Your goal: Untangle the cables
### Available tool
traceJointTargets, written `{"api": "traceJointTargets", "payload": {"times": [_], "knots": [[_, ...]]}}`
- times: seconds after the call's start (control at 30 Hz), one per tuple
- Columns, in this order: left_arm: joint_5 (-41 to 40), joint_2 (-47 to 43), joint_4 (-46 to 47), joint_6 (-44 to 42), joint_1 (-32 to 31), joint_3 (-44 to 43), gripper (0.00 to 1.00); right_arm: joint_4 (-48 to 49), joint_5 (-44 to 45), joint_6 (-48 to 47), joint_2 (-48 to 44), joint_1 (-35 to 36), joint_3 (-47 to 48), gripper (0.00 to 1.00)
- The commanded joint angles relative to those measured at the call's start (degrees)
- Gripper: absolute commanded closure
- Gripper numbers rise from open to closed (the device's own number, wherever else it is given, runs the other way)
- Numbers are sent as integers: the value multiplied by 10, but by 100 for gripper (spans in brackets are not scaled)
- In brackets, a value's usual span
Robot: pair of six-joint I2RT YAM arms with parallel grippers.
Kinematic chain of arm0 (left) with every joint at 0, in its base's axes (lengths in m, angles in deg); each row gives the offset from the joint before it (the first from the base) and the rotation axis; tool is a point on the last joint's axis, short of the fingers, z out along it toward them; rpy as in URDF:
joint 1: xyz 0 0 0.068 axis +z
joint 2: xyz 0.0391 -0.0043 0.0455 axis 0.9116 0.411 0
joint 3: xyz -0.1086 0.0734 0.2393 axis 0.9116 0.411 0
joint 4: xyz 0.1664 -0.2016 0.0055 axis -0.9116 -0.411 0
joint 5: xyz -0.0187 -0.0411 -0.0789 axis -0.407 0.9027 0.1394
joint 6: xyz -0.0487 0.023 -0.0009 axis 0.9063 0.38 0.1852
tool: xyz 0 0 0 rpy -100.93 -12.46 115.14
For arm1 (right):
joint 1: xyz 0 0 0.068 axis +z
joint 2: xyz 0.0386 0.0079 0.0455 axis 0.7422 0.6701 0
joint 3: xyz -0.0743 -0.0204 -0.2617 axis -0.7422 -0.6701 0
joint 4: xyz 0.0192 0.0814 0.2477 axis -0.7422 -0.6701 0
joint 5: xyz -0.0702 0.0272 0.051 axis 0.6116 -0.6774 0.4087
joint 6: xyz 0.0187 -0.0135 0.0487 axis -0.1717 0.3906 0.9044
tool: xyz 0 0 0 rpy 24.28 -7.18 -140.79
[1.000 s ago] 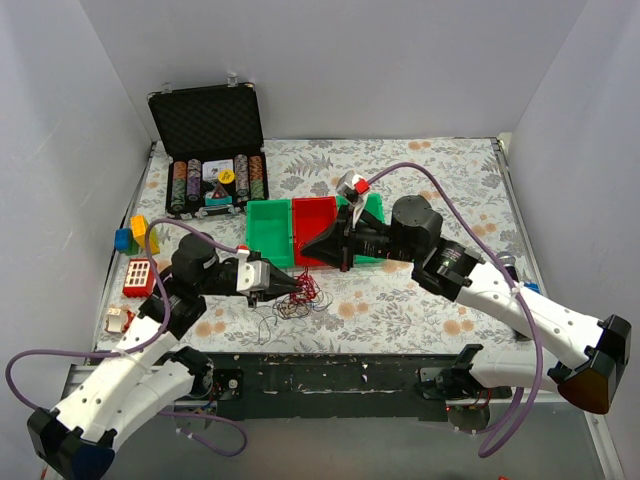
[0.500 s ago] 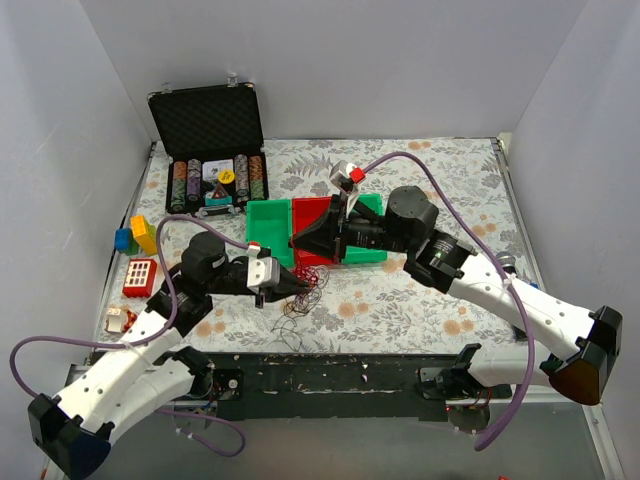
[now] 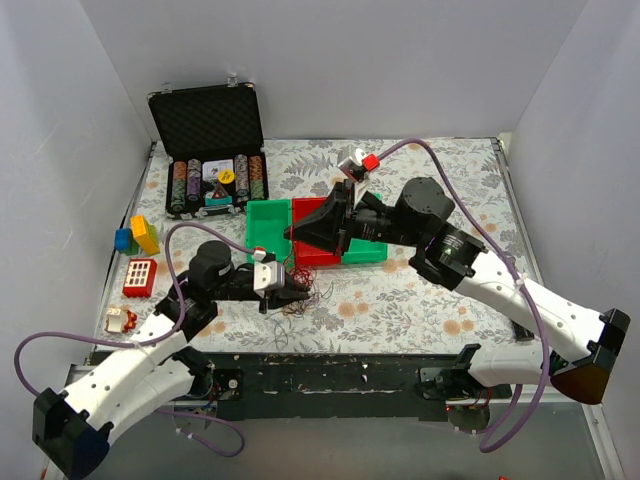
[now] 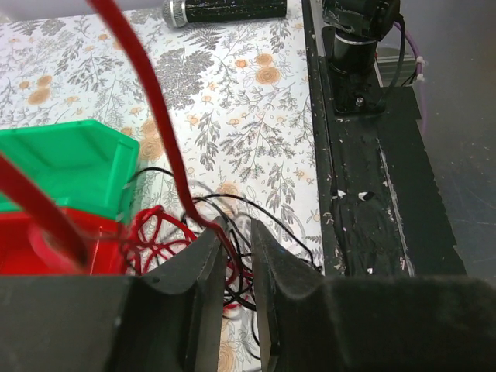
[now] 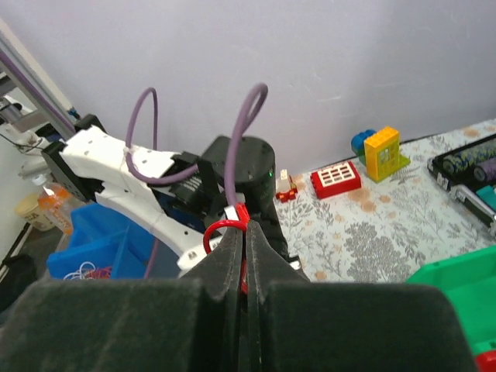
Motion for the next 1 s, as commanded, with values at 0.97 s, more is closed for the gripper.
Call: {"api": "traceJointTargets", "payload": {"times": [0.97], "knots": [[-63, -38, -79, -136, -22, 113, 90, -134, 158, -226, 16, 4, 455, 99]]}}
